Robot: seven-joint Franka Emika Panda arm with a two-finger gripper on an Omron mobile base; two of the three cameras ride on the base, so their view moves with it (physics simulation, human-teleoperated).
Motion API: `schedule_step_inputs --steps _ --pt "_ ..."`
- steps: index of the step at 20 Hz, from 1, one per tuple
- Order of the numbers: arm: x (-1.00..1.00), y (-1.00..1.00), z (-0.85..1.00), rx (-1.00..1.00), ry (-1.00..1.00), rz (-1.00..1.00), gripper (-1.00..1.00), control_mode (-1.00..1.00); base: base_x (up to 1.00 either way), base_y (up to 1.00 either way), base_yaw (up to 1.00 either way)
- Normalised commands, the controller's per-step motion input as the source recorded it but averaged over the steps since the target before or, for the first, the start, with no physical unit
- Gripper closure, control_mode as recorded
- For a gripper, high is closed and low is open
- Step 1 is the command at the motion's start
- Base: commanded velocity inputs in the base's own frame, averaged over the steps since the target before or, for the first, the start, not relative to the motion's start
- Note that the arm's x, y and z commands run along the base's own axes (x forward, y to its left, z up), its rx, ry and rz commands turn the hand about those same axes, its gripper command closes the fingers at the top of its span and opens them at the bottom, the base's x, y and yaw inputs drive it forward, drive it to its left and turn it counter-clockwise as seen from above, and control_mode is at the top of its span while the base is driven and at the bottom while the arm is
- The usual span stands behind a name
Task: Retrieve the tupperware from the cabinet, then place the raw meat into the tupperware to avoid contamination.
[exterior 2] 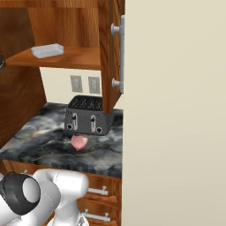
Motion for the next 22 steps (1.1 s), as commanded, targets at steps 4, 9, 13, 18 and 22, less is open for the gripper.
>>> schedule_step_inputs --steps 4,9,13,18,22 --pt "-0.01 -0.36 0.21 -0.12 0.05 0.02 -1.00 -1.00 0.00 0.00 0.00" --pt "-0.04 -0.44 0.05 -0.22 -0.03 0.10 -1.00 -1.00 0.00 0.00 0.00" --pt "-0.05 -0.49 -0.12 -0.21 -0.03 0.24 -1.00 -1.00 0.00 0.00 0.00" --pt "-0.07 -0.41 -0.23 -0.23 -0.09 0.32 -1.00 -1.00 0.00 0.00 0.00" --pt "-0.05 -0.25 -0.27 -0.27 -0.14 0.36 -1.00 -1.00 0.00 0.00 0.00"
